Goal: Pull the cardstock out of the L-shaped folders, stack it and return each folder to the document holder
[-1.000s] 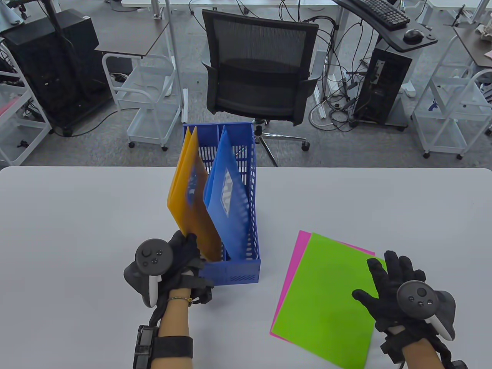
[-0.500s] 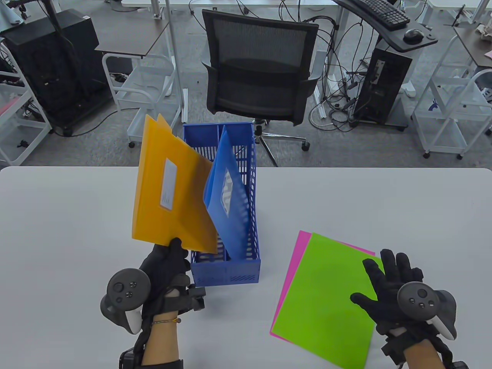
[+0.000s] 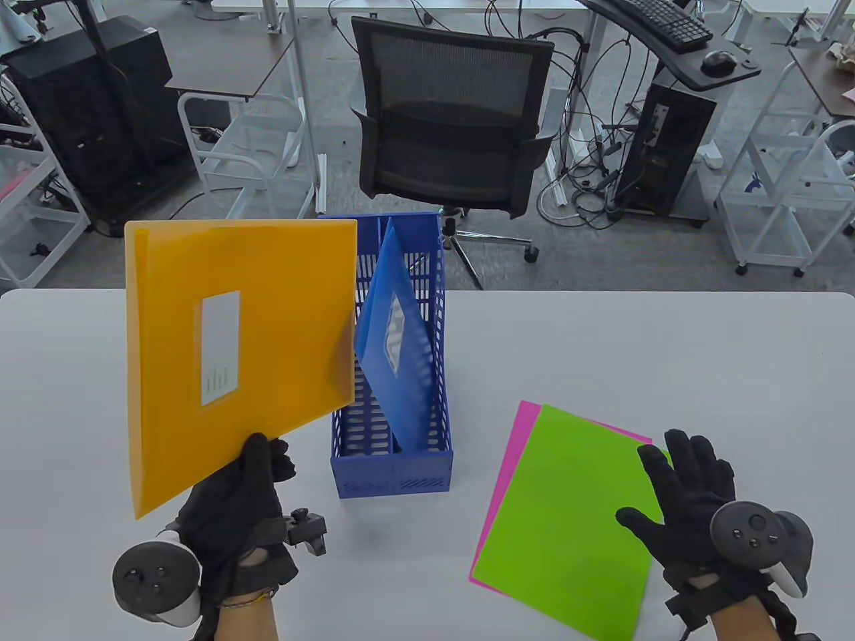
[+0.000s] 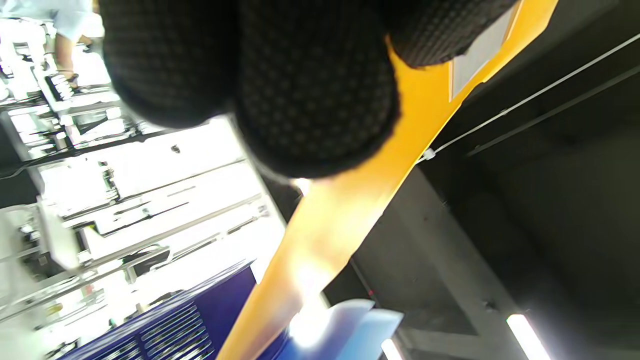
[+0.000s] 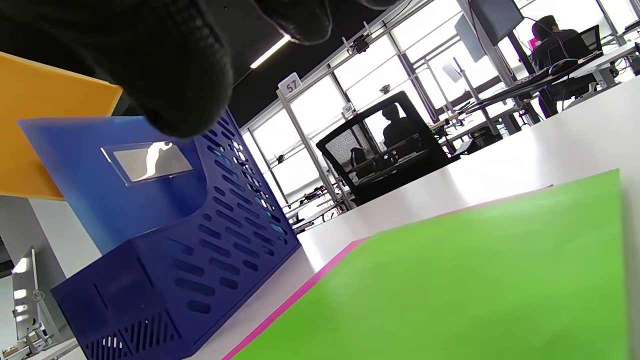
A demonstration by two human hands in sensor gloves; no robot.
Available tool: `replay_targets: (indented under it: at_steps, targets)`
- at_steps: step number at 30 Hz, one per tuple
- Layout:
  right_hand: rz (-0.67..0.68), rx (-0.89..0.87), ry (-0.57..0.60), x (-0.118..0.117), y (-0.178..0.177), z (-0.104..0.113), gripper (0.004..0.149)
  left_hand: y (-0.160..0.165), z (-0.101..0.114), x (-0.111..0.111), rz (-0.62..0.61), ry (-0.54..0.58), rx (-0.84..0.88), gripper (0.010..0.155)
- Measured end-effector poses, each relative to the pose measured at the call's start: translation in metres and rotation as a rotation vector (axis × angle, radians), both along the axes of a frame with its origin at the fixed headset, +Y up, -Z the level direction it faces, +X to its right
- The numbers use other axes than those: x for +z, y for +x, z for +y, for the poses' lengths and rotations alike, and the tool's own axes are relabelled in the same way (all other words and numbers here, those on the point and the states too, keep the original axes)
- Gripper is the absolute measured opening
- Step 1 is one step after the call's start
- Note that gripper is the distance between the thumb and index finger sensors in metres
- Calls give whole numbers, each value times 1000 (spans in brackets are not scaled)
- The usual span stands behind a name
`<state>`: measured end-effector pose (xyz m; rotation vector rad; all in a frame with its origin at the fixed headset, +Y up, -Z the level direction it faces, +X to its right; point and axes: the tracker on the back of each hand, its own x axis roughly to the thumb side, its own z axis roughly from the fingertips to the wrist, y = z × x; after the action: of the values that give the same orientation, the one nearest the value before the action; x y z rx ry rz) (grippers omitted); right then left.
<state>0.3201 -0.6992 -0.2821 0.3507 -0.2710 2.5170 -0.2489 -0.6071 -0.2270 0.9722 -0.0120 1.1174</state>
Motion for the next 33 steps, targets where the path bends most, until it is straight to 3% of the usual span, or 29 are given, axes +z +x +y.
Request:
replay_targets:
  at_steps: [5, 12, 19, 26, 33]
  targets:
    - [6, -17, 12, 0, 1, 0, 84, 2, 11, 14, 2, 117, -7, 43]
    - [7, -46, 31, 2, 2, 0, 80, 13, 22, 25, -60, 189, -18, 43]
    - [48, -103, 75, 4, 3, 2, 78, 34, 25, 22, -248, 221, -8, 41]
    - [103, -181, 154, 7, 3, 7, 74, 67, 21, 6, -457, 114, -97, 41]
    - [154, -299, 233, 10, 5, 13, 72, 103, 8, -12, -505, -154, -348, 41]
